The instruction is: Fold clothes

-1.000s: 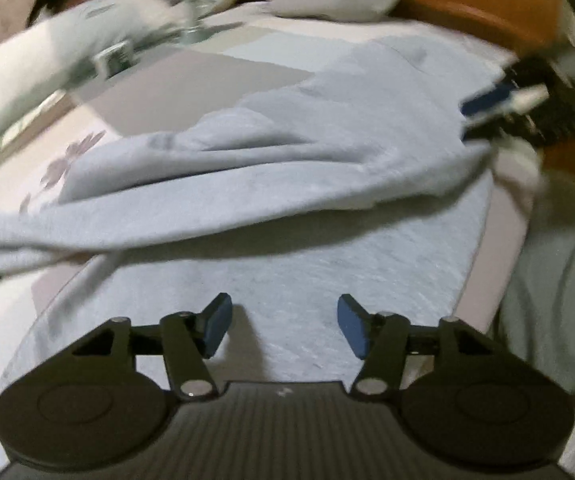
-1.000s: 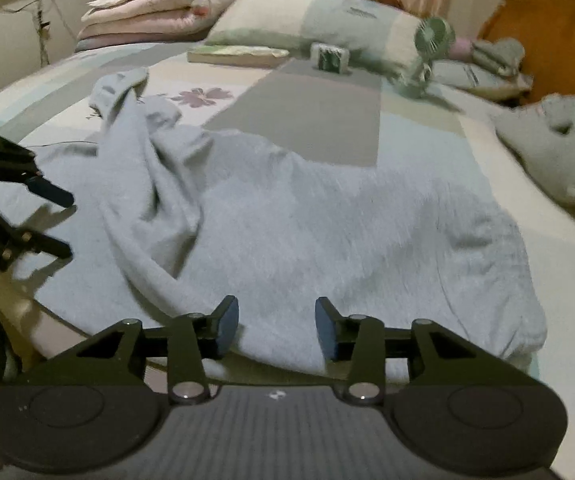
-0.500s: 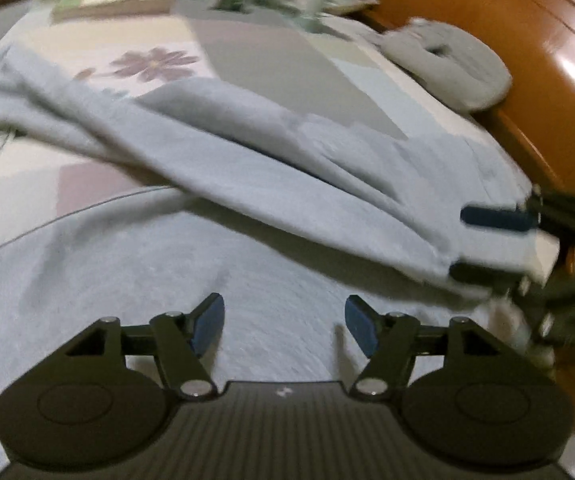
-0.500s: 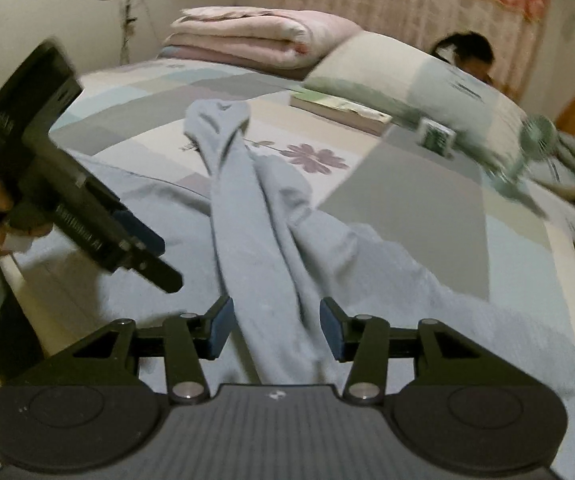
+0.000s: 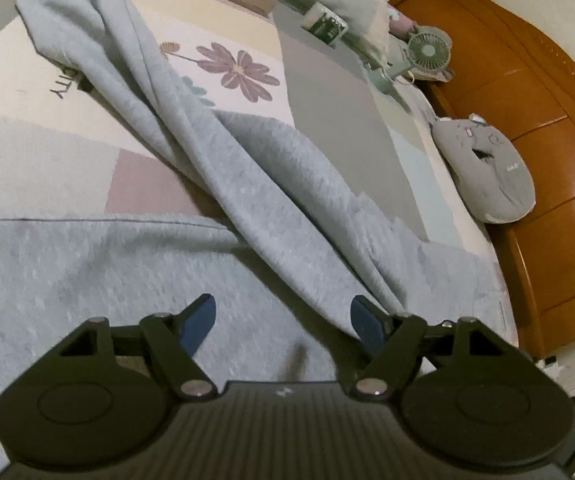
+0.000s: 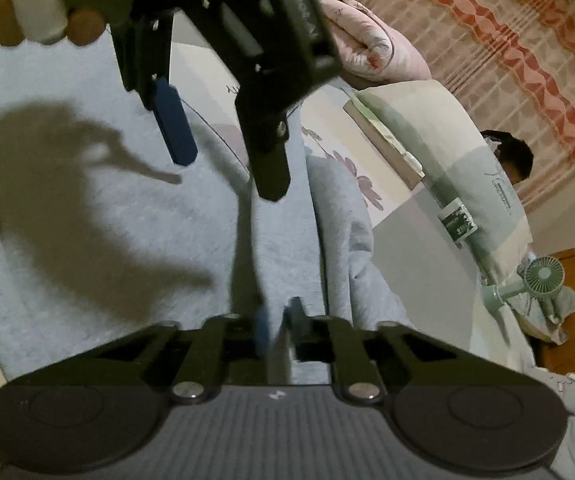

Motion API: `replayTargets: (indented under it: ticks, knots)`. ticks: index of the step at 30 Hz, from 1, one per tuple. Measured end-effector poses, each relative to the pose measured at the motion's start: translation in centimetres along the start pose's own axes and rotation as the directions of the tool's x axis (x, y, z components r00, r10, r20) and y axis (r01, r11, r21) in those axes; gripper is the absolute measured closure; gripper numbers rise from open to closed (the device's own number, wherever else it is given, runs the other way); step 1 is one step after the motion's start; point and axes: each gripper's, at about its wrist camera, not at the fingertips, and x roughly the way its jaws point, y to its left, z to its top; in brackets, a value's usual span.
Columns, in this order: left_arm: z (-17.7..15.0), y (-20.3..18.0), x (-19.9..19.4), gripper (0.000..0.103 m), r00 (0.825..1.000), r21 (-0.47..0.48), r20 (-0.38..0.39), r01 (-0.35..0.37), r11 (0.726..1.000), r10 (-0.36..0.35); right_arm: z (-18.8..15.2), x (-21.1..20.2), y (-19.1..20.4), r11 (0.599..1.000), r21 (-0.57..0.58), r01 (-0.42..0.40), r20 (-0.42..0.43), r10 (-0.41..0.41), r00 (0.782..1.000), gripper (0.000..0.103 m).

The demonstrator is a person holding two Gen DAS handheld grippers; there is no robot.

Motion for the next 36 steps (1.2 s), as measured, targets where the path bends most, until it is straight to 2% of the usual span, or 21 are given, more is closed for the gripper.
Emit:
replayTargets:
  ticks: [3,6,10,13,19,23,25,27,29,32,33,35,36]
  knots:
    - [-0.1,0.7,0.5,0.028,0.999,-0.047,0.007,0.041,0.998,-0.041,0.3,-0.8,-0.9,0.998,0.065,-0.028,0.030,0.026,0.999,0.097]
    - [-0.1,1.4,0.9,0.028,0.997,-0.094,0.016,0.082,0.992,-0.081,0.7,-1.7,-1.7,0.982,0.147,-0.122,0.064,0.114,0.991,0.097]
    - [-0.2,2.3,1.6,0.027,0.991,-0.155,0.031,0.137,0.978,-0.134,0.6,-2.9,-2.3,0.939,0.207,-0.275,0.110,0.257,0.960,0.096]
    - [-0.1,2.9,2.2,0.027,0.987,-0.175,0.046,0.159,0.972,-0.153,0.2,-3.1,-1.8,0.920,0.217,-0.325,0.102,0.310,0.945,0.089]
    - [0.8,4.3,3.7,0.028,0.971,-0.215,0.126,0.225,0.950,-0.201,-0.7,-4.4,-1.6,0.909,0.254,-0.331,0.116,0.311,0.943,0.077]
    - [1.7,5.4,4.7,0.029,0.955,-0.269,0.190,0.275,0.923,-0.229,-1.6,-5.3,-2.0,0.905,0.296,-0.305,0.119,0.282,0.952,0.073]
    - [2.0,5.3,5.1,0.031,0.955,-0.260,0.205,0.265,0.929,-0.215,-1.9,-5.5,-2.4,0.899,0.319,-0.298,0.123,0.273,0.954,0.072]
    - [2.1,4.8,5.3,0.035,0.960,-0.228,0.205,0.237,0.944,-0.192,-2.3,-5.7,-2.7,0.889,0.348,-0.297,0.130,0.267,0.955,0.070]
    - [2.0,4.5,5.5,0.043,0.964,-0.189,0.213,0.202,0.961,-0.161,-2.6,-5.8,-2.9,0.880,0.373,-0.294,0.135,0.262,0.956,0.069]
    - [1.5,4.9,5.4,0.052,0.962,-0.174,0.232,0.185,0.967,-0.142,-3.2,-6.1,-3.1,0.864,0.413,-0.287,0.141,0.251,0.958,0.068]
    - [1.3,5.0,5.4,0.060,0.962,-0.174,0.238,0.176,0.969,-0.132,-3.4,-6.0,-3.2,0.859,0.426,-0.285,0.144,0.247,0.958,0.068]
    - [1.0,5.1,5.3,0.086,0.967,-0.185,0.240,0.132,0.974,-0.085,-3.9,-6.1,-3.4,0.846,0.456,-0.276,0.145,0.236,0.961,0.065]
    - [1.0,5.4,5.4,0.090,0.969,-0.199,0.235,0.125,0.972,-0.076,-4.2,-6.2,-3.5,0.839,0.472,-0.270,0.144,0.229,0.963,0.064]
